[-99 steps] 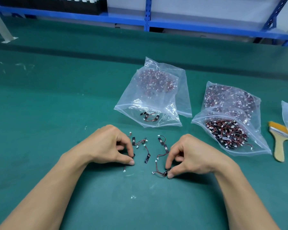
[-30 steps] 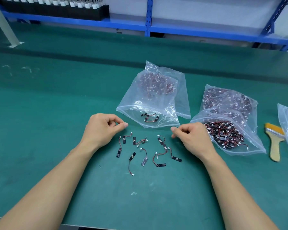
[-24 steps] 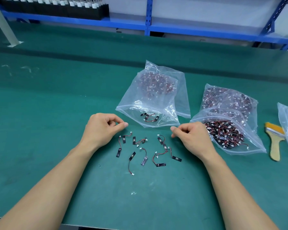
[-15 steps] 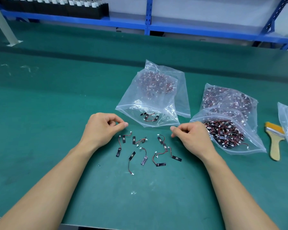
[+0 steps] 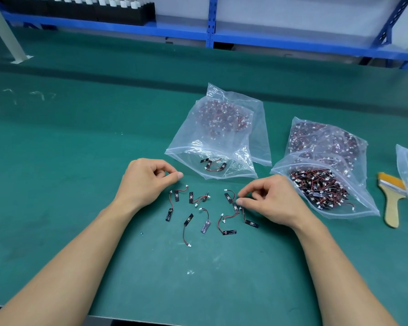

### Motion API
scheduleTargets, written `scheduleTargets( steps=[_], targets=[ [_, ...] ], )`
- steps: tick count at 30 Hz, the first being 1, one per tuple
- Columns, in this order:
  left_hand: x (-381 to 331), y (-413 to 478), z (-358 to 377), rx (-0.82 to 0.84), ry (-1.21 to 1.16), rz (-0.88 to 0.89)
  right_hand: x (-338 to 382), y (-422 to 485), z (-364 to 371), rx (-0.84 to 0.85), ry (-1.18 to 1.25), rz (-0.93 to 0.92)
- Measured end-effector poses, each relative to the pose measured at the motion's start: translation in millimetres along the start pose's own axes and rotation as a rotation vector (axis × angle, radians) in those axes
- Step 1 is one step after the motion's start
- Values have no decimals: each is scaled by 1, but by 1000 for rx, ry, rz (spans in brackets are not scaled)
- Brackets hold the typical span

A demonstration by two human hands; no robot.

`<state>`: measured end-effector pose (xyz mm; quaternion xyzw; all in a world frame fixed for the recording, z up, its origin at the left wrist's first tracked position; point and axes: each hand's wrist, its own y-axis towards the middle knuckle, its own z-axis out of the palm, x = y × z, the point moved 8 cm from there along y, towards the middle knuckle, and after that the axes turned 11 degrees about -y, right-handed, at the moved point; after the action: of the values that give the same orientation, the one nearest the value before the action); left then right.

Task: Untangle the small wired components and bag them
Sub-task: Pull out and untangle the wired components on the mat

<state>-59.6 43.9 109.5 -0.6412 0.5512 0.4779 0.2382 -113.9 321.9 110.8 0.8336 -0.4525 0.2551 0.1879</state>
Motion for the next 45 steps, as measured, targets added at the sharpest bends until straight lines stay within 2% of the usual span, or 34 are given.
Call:
scheduleTargets(
  steps=[16, 25, 34, 41, 45],
  targets=[
    [3, 0, 2, 10, -8, -16, 3, 2, 5, 2, -96, 42],
    [3, 0, 2, 4, 2, -17, -4, 3, 4, 2, -71, 70],
    [2, 1, 2, 7, -1, -17, -9, 4, 0, -42, -64, 67],
    [2, 0, 1, 3, -2, -16, -7, 3, -11, -168, -42, 56],
    [2, 0, 1, 3, -7, -16, -1, 1, -7, -116, -66, 19]
  ],
)
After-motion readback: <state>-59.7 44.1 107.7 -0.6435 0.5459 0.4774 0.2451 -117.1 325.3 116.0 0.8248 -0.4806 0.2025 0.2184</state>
